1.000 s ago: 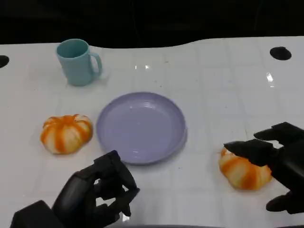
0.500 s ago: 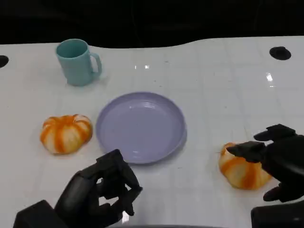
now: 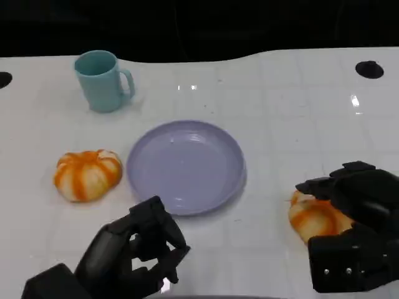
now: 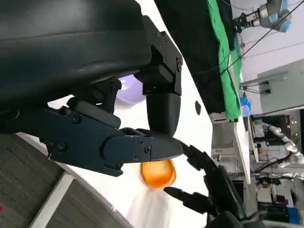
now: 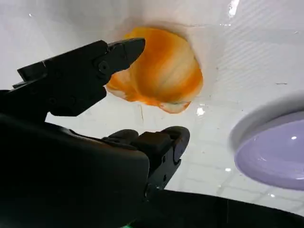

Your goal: Grasp the bread from the table and place it into the plate.

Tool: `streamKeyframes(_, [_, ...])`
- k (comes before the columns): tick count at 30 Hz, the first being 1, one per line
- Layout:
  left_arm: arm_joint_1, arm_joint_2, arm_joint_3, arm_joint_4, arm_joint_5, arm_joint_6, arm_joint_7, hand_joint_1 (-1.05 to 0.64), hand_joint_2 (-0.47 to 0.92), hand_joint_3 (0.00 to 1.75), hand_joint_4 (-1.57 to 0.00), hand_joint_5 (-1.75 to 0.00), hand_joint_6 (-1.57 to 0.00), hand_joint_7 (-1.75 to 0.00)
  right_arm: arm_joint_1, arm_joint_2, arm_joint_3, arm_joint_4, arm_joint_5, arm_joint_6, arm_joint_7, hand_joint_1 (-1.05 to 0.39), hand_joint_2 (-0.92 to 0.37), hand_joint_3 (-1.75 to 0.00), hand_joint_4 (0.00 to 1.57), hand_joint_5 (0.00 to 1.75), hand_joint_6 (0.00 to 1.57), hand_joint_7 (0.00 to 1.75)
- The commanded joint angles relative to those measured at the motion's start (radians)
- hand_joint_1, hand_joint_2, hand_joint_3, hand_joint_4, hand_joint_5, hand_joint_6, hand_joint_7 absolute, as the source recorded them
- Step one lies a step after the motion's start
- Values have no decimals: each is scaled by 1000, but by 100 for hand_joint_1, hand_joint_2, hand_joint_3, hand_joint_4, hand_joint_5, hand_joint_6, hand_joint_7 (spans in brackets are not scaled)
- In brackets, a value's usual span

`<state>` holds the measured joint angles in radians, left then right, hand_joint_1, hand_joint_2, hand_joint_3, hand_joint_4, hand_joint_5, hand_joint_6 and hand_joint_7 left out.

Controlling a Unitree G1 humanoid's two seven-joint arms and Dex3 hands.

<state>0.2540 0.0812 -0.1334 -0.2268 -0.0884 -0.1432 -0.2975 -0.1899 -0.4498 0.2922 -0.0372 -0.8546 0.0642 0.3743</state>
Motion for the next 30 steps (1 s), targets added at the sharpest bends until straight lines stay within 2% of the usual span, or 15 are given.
streamKeyframes(1, [4, 12, 2, -15, 7, -1, 8, -58, 92, 42, -68, -175, -48, -173, -38, 21, 15, 50, 22, 36, 2, -30, -81, -2, 17, 35, 40, 0])
streamKeyframes(4, [9, 12, 3, -25, 4, 9, 9, -57, 92, 43, -68, -175, -48, -173, -58, 39, 26, 80, 32, 68, 5, -30, -83, -2, 24, 32, 43, 2])
streamKeyframes(11, [11, 15, 3, -33, 10, 11, 9, -58, 92, 43, -68, -175, -48, -173, -113, 58, 65, 158, 36, 125, 21, -30, -92, -4, 44, 17, 64, 3])
streamKeyframes(18, [16, 11, 3, -44, 8, 14, 11, -58, 92, 42, -68, -175, -48, -172, -189, 89, 120, 312, 22, 160, -9, -35, -92, -15, 57, 17, 81, 8])
streamKeyframes(24, [27, 12, 3, -64, 7, 32, 12, -60, 92, 41, -67, -175, -48, -171, -245, 141, 123, 469, 40, 158, -145, -32, -92, -11, 77, 26, 96, 14])
streamKeyframes(28, [30, 10, 3, -69, 9, 31, 13, -59, 92, 42, -66, -175, -48, -170, -280, 181, 98, 587, 89, 110, -296, -29, -92, -11, 87, 26, 105, 15])
streamKeyframes(29, [31, 11, 3, -71, 10, 30, 13, -59, 92, 42, -66, -175, -48, -170, -291, 186, 99, 626, 93, 82, -351, -29, -92, -9, 95, 35, 108, 13])
streamKeyframes(30, [32, 11, 2, -73, 11, 30, 13, -59, 92, 42, -66, -175, -47, -169, -303, 188, 103, 667, 94, 50, -405, -28, -92, -6, 93, 71, 113, 8])
